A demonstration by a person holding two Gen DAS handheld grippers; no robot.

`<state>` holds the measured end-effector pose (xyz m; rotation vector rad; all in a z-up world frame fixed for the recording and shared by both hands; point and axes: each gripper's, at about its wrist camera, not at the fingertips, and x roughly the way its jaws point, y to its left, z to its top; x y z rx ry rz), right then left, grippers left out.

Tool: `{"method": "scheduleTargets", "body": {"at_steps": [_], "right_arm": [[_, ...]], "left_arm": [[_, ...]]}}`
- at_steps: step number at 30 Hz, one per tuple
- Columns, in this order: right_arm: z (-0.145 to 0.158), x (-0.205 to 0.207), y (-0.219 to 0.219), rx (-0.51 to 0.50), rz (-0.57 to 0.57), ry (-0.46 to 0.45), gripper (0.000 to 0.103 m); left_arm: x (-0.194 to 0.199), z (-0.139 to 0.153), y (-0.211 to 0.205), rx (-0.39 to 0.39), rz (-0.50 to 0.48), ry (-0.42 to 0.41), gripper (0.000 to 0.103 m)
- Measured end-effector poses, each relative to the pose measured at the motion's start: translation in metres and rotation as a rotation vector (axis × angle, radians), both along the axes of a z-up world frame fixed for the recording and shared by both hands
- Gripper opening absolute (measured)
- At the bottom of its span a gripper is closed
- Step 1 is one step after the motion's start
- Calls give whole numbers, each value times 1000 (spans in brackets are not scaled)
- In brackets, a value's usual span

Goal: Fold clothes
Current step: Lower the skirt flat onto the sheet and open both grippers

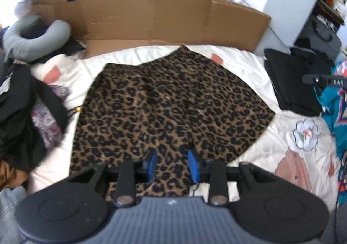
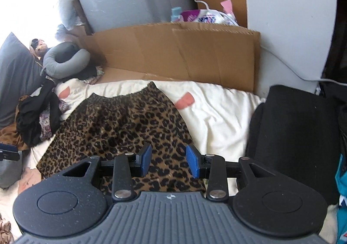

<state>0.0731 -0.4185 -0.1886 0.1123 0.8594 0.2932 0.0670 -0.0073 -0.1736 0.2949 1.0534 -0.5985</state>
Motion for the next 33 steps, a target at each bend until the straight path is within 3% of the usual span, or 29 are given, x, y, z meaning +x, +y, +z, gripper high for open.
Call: {"method": "scheduleTargets", "body": {"at_steps": [3,13,23,33], "right_arm": [[-6,-9,1,-38,-8,-5,42],[-40,-26,-12,-16,-81,51,42],[-89,-9,-28,50,-198,118,42],[-133,30,-22,55,-200,151,40]], "left_arm": [[-4,-15,-12,-6,-20,4,34],[-2,-63,-38,-45,-30,107,30],[9,-110,-47,20,-17,141,29],[23,-146,-35,90,58,140,30]]}}
